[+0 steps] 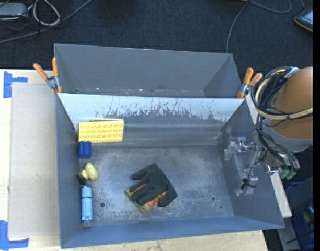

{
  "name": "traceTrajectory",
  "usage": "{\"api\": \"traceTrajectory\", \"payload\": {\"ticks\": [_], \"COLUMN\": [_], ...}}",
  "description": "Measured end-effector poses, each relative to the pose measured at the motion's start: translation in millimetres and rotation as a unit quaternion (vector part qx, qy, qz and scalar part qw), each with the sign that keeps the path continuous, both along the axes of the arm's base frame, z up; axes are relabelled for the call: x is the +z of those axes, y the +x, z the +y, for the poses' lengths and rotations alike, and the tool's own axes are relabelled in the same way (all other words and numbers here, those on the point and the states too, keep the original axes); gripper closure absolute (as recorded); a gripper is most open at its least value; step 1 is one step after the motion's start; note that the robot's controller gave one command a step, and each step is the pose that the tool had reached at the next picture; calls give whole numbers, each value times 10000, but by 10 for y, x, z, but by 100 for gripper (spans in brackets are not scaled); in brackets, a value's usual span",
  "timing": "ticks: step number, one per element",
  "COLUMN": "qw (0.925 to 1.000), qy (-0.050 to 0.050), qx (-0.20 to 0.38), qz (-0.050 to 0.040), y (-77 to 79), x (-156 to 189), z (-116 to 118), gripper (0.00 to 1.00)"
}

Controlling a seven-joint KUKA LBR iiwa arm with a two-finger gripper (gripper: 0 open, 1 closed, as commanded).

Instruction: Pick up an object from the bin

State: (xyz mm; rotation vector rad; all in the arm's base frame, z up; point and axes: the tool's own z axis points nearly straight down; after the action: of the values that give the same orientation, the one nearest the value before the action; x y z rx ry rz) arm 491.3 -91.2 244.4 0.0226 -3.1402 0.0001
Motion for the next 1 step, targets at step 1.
{"api": "traceTrajectory", "payload": {"ticks": [1], "qw": [10000], "qy": [4], "qx": [-48], "qz": [-1], "y": [417], "x": [-495], "z": [598], "gripper": [0]}}
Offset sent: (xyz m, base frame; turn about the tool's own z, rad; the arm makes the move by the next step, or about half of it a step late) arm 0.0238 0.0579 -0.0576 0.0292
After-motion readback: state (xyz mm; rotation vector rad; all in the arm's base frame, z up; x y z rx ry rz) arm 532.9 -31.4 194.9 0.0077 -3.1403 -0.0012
